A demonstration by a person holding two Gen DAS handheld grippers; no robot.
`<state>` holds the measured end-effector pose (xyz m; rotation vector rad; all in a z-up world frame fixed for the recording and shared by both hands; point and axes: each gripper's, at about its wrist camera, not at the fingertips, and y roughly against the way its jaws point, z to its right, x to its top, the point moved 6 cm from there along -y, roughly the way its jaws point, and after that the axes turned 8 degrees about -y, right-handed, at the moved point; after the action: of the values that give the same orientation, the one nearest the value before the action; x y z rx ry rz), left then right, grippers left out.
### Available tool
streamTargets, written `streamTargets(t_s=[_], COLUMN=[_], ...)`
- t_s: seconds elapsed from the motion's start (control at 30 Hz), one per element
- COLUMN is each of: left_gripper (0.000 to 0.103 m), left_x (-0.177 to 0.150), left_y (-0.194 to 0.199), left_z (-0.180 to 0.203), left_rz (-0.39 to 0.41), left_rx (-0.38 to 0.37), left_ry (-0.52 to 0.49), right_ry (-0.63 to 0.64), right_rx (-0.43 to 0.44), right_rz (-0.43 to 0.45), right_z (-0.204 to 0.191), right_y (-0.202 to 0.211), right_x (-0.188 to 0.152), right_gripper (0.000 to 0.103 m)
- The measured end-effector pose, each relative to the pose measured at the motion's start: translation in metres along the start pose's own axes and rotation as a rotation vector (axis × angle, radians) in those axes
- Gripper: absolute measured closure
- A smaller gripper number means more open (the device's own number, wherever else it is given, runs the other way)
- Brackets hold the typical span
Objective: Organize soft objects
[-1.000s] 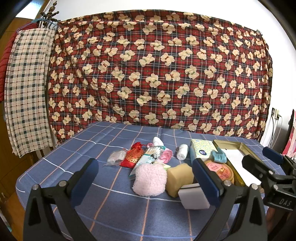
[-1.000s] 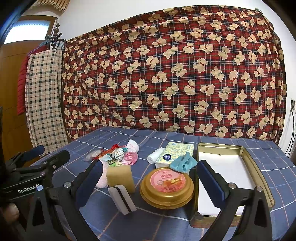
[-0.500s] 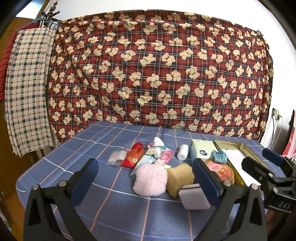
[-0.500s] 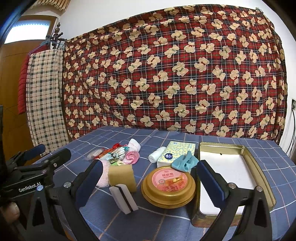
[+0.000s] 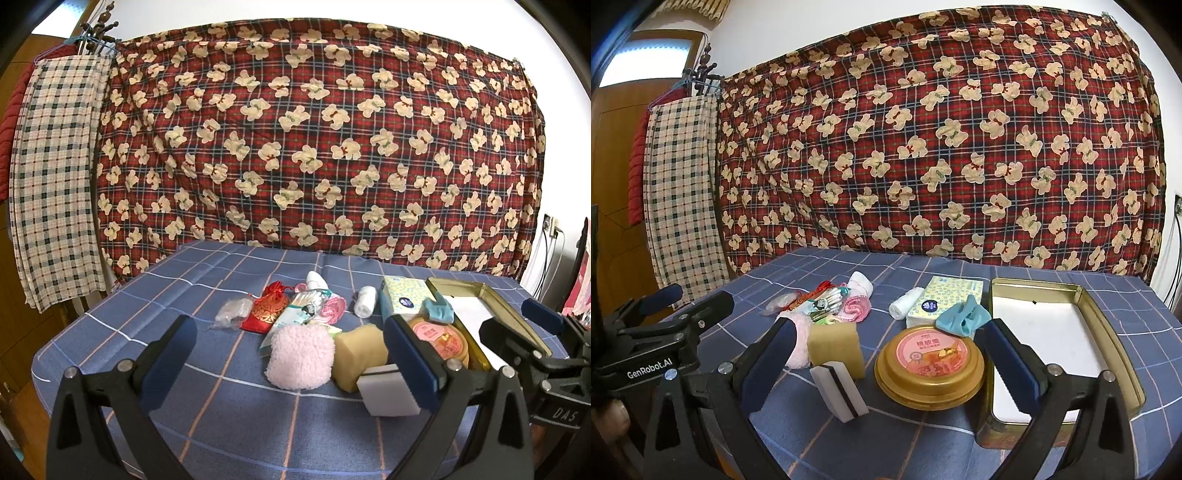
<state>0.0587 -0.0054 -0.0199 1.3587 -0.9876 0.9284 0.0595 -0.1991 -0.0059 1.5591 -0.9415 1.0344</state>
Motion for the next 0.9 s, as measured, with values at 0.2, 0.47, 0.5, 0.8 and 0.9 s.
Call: streamTargets(t_s=[0.2, 0.47, 0.5, 0.8, 0.9], left_gripper=[0.000, 0.000, 0.000, 0.000, 0.000], left_x=[0.000, 0.000, 0.000, -0.031, -0.045], left_y=[0.000, 0.000, 0.000, -0.009, -0.018], left_z=[0.001, 0.000, 0.000, -0.012, -0.016], left_rz=[-0.001, -0.001, 0.000, -0.051, -0.077], left_rx=[0.001, 0.002, 0.001, 0.022, 0.033], left_ry=[0.001, 0.000, 0.000, 0.006, 0.006], right_ry=[0.000, -0.001, -0.001, 0.022, 0.052], right_rx=[0.000, -0.003, -0.002, 0.000, 0.011], right_rz=[-0.003, -0.003, -0.005, -0.031, -0.037], right_z=[0.003, -0.006, -0.004, -0.003, -0.002], right_y=[0.000, -0.001, -0.001, -0.015, -0.024], right_x=[0.000, -0.005, -0.004, -0.024, -0.029], right_gripper=[0.001, 0.001, 0.001, 0.001, 0.001])
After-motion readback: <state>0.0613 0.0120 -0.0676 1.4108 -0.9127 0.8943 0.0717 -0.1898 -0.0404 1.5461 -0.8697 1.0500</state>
